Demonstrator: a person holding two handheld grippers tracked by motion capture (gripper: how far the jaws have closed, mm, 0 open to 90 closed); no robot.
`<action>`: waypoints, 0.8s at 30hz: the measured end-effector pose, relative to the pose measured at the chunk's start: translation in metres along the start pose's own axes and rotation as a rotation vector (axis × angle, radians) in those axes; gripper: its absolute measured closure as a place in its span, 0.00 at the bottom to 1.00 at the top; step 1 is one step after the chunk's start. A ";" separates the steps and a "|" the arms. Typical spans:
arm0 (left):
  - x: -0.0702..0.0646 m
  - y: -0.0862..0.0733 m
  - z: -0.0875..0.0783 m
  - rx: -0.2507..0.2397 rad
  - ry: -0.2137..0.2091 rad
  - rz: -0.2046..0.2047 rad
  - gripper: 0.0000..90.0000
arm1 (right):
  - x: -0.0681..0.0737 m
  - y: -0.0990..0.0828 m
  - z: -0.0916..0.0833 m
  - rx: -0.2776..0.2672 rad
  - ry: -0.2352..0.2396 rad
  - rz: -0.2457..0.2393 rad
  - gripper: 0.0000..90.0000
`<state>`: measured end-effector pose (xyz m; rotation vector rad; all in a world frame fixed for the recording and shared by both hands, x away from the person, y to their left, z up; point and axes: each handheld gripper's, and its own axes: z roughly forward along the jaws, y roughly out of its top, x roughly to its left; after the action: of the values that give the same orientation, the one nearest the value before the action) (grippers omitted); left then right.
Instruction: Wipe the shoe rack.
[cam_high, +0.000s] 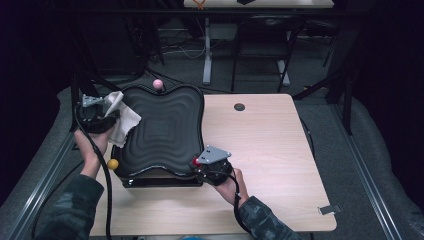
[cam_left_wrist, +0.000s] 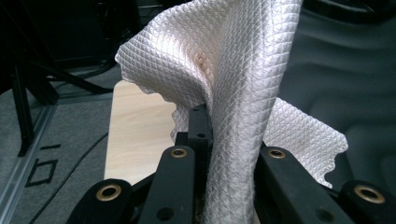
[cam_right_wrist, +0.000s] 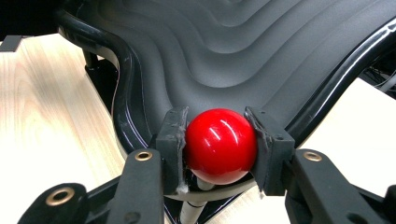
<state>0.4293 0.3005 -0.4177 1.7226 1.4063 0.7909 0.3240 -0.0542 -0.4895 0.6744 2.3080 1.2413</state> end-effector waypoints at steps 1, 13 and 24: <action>0.001 0.003 0.002 0.002 0.001 -0.003 0.90 | 0.000 0.000 0.000 -0.001 0.002 0.001 0.67; 0.005 0.042 0.022 0.036 0.052 0.019 0.90 | 0.000 0.000 0.001 -0.010 0.002 0.001 0.67; 0.007 0.050 0.026 0.052 0.042 -0.005 0.90 | 0.000 -0.001 0.001 -0.009 0.003 -0.002 0.67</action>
<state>0.4780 0.2979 -0.3885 1.7497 1.4709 0.7987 0.3244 -0.0543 -0.4903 0.6668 2.3036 1.2526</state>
